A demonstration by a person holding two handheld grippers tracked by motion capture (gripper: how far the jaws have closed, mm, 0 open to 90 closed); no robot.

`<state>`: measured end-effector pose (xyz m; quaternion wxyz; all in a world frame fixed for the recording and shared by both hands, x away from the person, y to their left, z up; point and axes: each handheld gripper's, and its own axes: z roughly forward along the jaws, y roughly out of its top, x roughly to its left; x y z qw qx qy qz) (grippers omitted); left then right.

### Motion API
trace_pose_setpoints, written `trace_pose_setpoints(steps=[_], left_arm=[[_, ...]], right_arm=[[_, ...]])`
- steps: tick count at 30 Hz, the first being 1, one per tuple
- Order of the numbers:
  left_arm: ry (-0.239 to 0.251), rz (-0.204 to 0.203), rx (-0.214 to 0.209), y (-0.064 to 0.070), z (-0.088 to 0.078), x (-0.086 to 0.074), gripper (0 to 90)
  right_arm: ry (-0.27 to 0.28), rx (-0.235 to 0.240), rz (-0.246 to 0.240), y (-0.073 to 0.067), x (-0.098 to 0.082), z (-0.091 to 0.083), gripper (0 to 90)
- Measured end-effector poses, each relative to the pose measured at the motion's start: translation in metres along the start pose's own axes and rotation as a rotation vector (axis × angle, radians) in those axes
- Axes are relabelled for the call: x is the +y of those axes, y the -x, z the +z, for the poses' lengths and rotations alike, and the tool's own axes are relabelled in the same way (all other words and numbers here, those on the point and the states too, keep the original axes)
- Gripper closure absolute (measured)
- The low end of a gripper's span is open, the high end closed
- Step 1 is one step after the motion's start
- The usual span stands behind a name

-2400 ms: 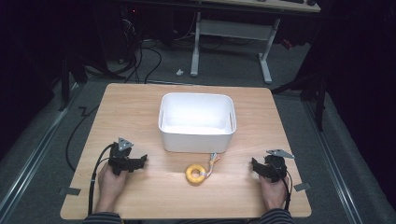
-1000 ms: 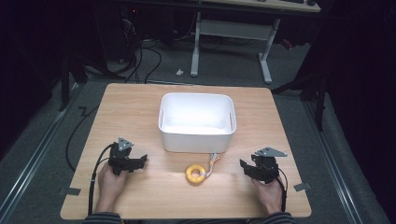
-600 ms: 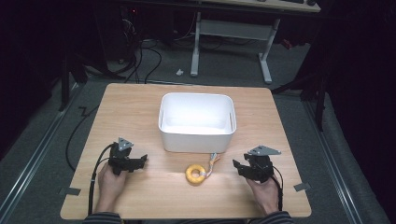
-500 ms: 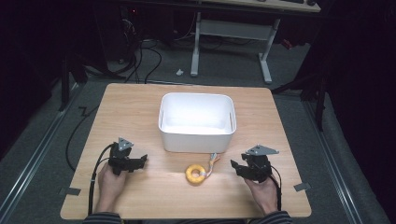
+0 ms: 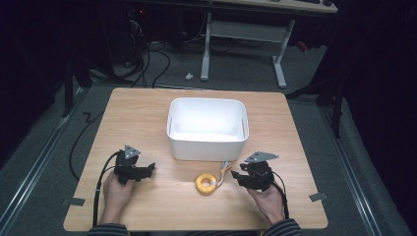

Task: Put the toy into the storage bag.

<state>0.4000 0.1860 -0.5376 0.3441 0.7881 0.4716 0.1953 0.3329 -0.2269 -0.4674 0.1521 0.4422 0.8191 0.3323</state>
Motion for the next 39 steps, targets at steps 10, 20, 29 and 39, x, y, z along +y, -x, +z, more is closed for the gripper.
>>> trace_pose_setpoints(steps=[10, 20, 29, 39], left_arm=[[0.000, 0.001, 0.000, 0.000, 0.000, 0.000, 13.7], [0.000, 0.001, 0.000, 0.000, 0.000, 0.000, 13.7], [0.000, 0.001, 0.000, 0.000, 0.000, 0.000, 13.7], [0.000, 0.001, 0.000, 0.000, 0.000, 0.000, 13.7]], right_arm=[[-0.050, 0.077, -0.033, -0.013, 0.011, 0.014, 56.3], [-0.090, 0.119, -0.070, -0.026, 0.021, 0.029, 56.3], [-0.146, 0.136, -0.077, -0.034, 0.025, 0.043, 56.3], [-0.183, 0.129, -0.085, -0.043, 0.032, 0.055, 55.3]])
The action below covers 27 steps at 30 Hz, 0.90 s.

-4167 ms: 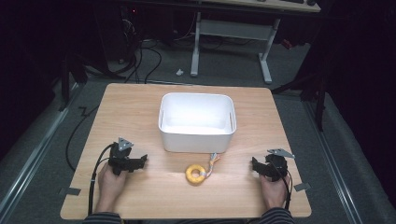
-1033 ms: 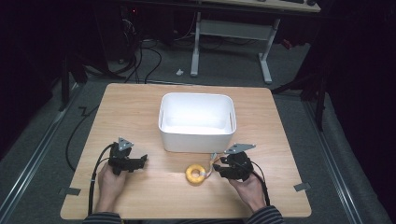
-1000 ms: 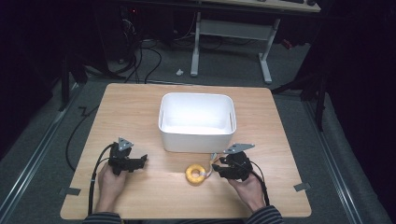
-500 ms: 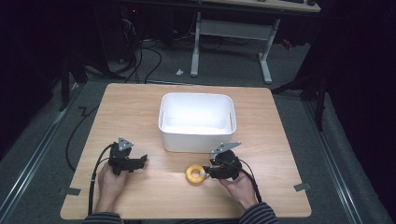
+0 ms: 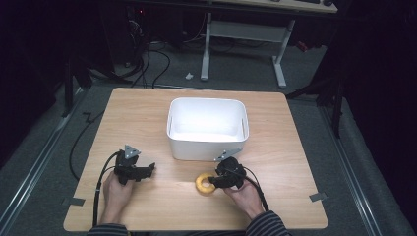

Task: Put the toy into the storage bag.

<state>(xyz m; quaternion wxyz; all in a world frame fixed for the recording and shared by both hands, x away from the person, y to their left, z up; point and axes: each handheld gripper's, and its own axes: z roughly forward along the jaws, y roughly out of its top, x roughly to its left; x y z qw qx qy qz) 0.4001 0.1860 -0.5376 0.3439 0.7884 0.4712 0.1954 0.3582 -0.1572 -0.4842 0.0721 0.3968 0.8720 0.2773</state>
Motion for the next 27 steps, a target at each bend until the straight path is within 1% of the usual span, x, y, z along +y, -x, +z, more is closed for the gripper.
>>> trace_pose_setpoints(steps=[5, 6, 7, 8, 9, 11, 15, 16, 18, 23, 26, 27], left_arm=[[0.000, 0.000, 0.000, 0.000, 0.000, 0.000, 13.7], [0.000, 0.000, 0.000, 0.000, 0.000, 0.000, 13.7], [0.000, 0.000, 0.000, 0.000, 0.000, 0.000, 13.7], [0.000, 0.000, 0.000, 0.000, 0.000, 0.000, 13.7], [0.000, 0.000, 0.000, 0.000, 0.000, 0.000, 13.7], [0.000, 0.000, 0.001, 0.000, 0.000, 0.000, 13.7], [0.000, 0.001, 0.001, 0.000, 0.000, 0.000, 13.7], [0.000, 0.001, 0.001, 0.000, 0.000, 0.000, 13.7], [0.000, 0.001, 0.001, 0.000, 0.000, 0.000, 13.7], [-0.001, 0.000, 0.000, 0.000, 0.000, 0.000, 13.7], [-0.001, 0.000, 0.000, 0.000, 0.000, 0.000, 13.7], [0.000, 0.000, -0.001, 0.000, 0.000, 0.000, 13.7]], right_arm=[[-0.039, -0.001, 0.008, -0.001, 0.004, 0.010, 54.8], [-0.039, -0.001, 0.008, -0.001, 0.004, 0.010, 54.8], [-0.057, -0.001, 0.014, -0.003, 0.005, 0.012, 54.7], [-0.057, -0.001, 0.014, -0.003, 0.005, 0.012, 54.7], [-0.062, -0.001, 0.002, -0.002, 0.005, 0.014, 54.8], [-0.062, -0.001, 0.006, -0.002, 0.005, 0.015, 55.0], [-0.089, -0.008, 0.007, -0.003, 0.004, 0.019, 57.1], [-0.091, -0.009, -0.003, -0.003, 0.004, 0.020, 57.3], [-0.095, -0.006, 0.011, -0.003, 0.004, 0.020, 58.3], [-0.095, 0.005, 0.016, -0.003, 0.004, 0.023, 60.1], [-0.096, -0.002, 0.013, -0.003, 0.004, 0.024, 61.1], [-0.094, 0.002, 0.012, -0.003, 0.004, 0.024, 61.3]])
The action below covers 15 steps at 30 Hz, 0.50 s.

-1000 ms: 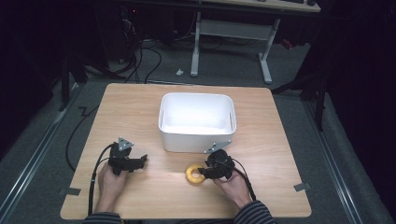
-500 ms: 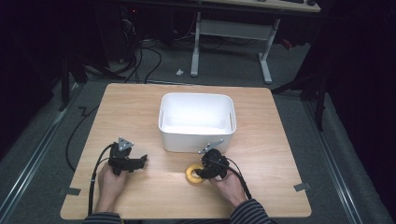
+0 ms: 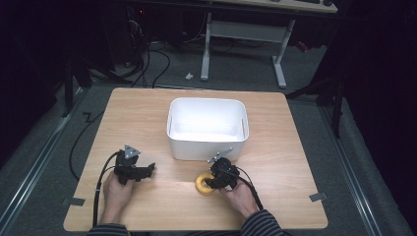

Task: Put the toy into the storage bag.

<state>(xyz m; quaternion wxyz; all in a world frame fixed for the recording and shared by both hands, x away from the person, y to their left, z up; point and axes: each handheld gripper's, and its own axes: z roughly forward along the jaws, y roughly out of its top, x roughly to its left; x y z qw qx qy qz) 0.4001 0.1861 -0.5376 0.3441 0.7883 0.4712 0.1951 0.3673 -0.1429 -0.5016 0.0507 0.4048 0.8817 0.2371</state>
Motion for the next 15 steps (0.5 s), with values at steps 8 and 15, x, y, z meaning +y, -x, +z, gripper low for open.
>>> trace_pose_setpoints(steps=[8, 15], left_arm=[[0.000, 0.001, 0.002, 0.0001, 0.0000, 0.0000, 13.7], [0.000, 0.001, 0.002, 0.0001, 0.0000, 0.0000, 13.6]], right_arm=[[0.009, 0.004, 0.005, 0.0006, 0.0000, -0.0001, 65.6], [0.005, 0.002, 0.010, 0.0003, 0.0000, -0.0011, 66.6]])
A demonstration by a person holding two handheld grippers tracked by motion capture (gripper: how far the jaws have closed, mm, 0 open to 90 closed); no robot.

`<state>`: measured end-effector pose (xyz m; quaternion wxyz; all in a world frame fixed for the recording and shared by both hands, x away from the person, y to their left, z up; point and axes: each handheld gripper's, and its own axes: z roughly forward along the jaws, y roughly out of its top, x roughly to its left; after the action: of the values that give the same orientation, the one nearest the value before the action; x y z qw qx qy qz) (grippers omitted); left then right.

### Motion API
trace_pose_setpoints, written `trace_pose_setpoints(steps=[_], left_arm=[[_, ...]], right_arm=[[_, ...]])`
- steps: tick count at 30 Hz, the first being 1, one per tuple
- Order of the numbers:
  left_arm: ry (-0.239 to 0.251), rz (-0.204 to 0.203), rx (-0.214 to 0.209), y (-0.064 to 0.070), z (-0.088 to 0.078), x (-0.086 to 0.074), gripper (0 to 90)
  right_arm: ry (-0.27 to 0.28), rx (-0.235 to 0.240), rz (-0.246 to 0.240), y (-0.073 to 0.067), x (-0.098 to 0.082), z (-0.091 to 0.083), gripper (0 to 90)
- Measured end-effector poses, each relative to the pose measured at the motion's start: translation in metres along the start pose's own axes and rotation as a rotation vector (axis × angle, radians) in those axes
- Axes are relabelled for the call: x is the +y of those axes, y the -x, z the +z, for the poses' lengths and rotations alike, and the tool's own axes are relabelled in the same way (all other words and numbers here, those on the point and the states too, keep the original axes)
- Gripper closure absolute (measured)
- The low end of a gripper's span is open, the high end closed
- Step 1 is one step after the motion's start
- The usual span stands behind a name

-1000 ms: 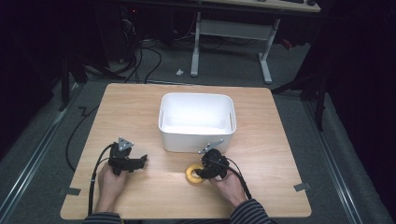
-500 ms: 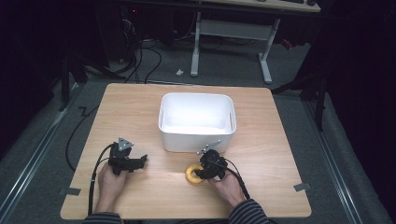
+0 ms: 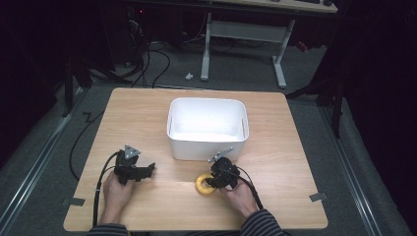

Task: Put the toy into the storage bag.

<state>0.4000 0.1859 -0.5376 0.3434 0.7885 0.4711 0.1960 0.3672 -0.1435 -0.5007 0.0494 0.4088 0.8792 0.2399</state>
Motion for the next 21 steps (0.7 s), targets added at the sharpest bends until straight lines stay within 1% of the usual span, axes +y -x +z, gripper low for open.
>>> trace_pose_setpoints(steps=[2, 4, 5, 7, 8, 9, 10, 11, 15, 16, 20, 21], left_arm=[[0.000, 0.000, 0.000, 0.000, 0.000, 0.000, 13.6], [0.000, 0.000, 0.000, 0.000, 0.000, 0.000, 13.6], [0.000, 0.000, 0.000, 0.000, 0.000, 0.000, 13.6], [0.000, 0.000, 0.000, 0.000, 0.000, 0.000, 13.6], [0.000, 0.000, 0.000, 0.000, 0.000, 0.000, 13.6], [0.000, 0.000, 0.000, 0.000, 0.000, 0.000, 13.6], [0.000, 0.001, 0.000, 0.000, 0.000, 0.000, 13.6], [-0.001, 0.001, 0.000, 0.000, 0.000, 0.000, 13.6], [0.000, 0.000, 0.000, 0.000, 0.000, 0.000, 13.6], [0.000, 0.000, 0.000, 0.000, 0.000, 0.000, 13.6], [0.000, 0.000, 0.000, 0.000, 0.000, 0.000, 13.6], [0.000, 0.000, 0.000, 0.000, 0.000, 0.000, 13.6]], right_arm=[[-0.001, 0.001, 0.008, 0.000, 0.000, -0.001, 66.8], [0.002, -0.004, 0.001, 0.000, 0.000, -0.002, 66.9], [0.014, -0.001, -0.011, 0.001, -0.001, -0.003, 66.9], [0.014, -0.003, -0.003, 0.001, -0.001, -0.005, 67.0], [0.029, -0.001, -0.004, 0.001, -0.002, -0.008, 67.0], [0.029, -0.001, -0.004, 0.001, -0.002, -0.008, 67.0], [0.027, -0.002, 0.008, 0.000, -0.003, -0.010, 67.0], [0.036, -0.001, -0.001, 0.002, -0.004, -0.013, 67.0], [0.033, -0.005, 0.007, 0.002, -0.006, -0.017, 67.0], [0.038, -0.005, -0.007, 0.003, -0.007, -0.017, 67.0], [0.054, -0.012, 0.006, 0.006, -0.012, -0.026, 67.1], [0.054, -0.012, 0.006, 0.006, -0.012, -0.026, 67.1]])
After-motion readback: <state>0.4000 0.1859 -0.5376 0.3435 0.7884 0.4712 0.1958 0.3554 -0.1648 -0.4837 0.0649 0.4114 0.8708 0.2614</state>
